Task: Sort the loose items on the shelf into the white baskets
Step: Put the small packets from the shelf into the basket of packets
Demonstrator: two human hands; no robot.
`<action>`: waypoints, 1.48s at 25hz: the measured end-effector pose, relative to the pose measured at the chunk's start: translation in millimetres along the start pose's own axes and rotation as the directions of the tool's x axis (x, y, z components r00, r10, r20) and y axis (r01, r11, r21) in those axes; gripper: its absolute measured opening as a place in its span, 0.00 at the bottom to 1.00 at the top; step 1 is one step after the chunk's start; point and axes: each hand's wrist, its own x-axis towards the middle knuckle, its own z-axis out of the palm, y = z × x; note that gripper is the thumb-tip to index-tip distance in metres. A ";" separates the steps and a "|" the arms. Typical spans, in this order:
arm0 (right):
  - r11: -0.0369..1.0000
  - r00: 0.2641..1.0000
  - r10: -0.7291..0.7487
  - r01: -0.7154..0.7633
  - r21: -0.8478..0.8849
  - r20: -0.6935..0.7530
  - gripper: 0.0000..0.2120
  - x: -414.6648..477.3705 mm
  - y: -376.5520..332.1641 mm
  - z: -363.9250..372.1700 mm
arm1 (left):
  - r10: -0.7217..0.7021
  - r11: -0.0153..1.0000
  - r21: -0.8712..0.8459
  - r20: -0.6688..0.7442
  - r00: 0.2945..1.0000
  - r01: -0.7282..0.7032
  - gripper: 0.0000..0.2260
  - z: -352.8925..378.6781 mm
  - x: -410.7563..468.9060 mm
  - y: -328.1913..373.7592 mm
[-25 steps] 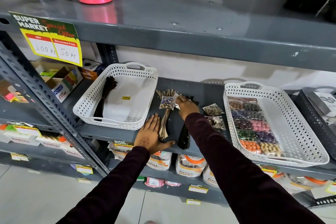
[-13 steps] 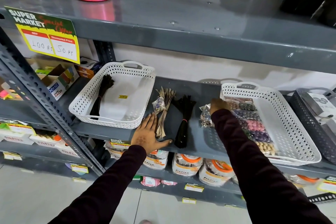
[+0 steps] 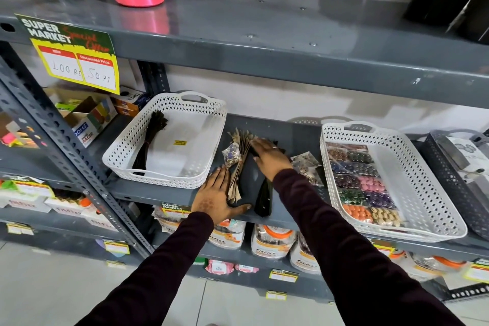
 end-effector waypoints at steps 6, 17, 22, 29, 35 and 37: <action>0.946 0.954 -0.275 0.291 -0.146 0.121 0.23 31.2 -28.6 8.3 | 0.008 0.997 -0.071 -0.032 0.999 -0.010 0.53 1.1 -0.4 -1.0; 0.970 0.843 0.208 -0.245 -0.009 -0.496 0.09 -56.9 30.6 -23.8 | 0.020 0.999 0.047 -0.024 1.000 -0.019 0.54 2.8 -0.7 -2.2; 0.897 0.896 0.414 -0.432 -0.098 -0.163 0.24 -87.3 54.7 5.8 | 0.016 0.998 0.059 -0.011 1.000 -0.016 0.55 2.4 -0.8 -0.8; 0.914 0.945 0.326 -0.310 0.260 -0.023 0.21 -74.6 -15.5 28.8 | -0.033 0.998 0.057 -0.014 0.999 0.034 0.50 -2.1 -10.6 2.4; 0.880 0.955 0.280 -0.296 0.372 0.097 0.24 -38.4 -55.0 33.1 | -0.038 0.999 0.006 -0.034 0.999 0.038 0.51 -4.4 -31.6 -6.1; 0.879 0.955 0.271 -0.296 0.374 0.118 0.25 -30.2 -64.0 32.5 | -0.047 0.999 -0.018 -0.049 0.998 0.046 0.49 -5.3 -33.3 -5.2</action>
